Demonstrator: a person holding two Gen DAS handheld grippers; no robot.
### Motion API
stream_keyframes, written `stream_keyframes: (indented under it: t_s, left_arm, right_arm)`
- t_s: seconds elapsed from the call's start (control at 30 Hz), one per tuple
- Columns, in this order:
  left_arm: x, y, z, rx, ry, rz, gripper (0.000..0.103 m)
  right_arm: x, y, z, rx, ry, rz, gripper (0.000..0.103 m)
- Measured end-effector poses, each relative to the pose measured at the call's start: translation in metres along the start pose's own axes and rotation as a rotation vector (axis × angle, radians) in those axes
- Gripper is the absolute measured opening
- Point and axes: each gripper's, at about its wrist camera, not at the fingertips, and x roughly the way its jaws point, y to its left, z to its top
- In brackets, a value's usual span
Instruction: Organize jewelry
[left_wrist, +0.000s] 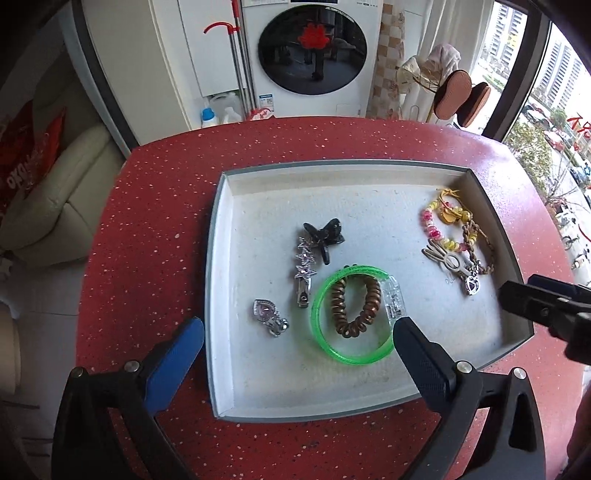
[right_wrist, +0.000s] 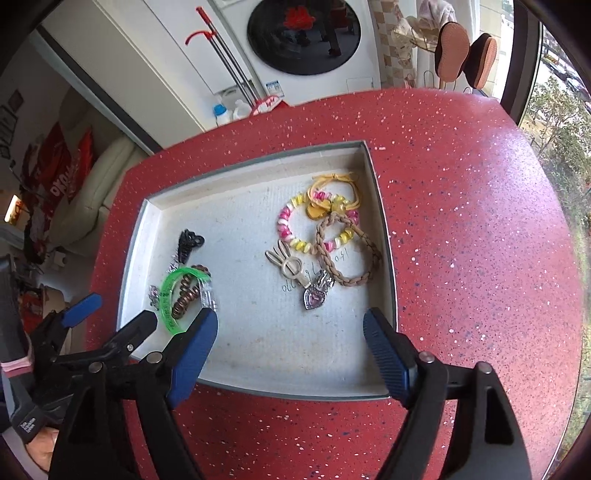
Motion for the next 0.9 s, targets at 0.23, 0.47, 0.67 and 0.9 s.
stream_keyframes:
  t_s: [0.23,0.47,0.67,0.9]
  left_arm:
    - [-0.016,0.003,-0.012,-0.017,-0.015,0.03,0.103]
    - [-0.036,0.009,-0.031,-0.008,-0.055,0.04,0.103]
    - [-0.05,0.017,-0.055,-0.044,-0.053,0.004,0.103]
    - [-0.071,0.017,-0.084,-0.028,-0.167,0.023,0.103]
  right_arm:
    - [-0.019,0.007,-0.014,-0.045,-0.096,-0.015,0.086]
    - [-0.038,0.017,-0.04,-0.089,-0.174,-0.035,0.086]
    - [-0.051,0.023,-0.069,-0.102,-0.237,-0.057,0.086]
    - [-0.048,0.031,-0.096,-0.132,-0.262,-0.119,0.086]
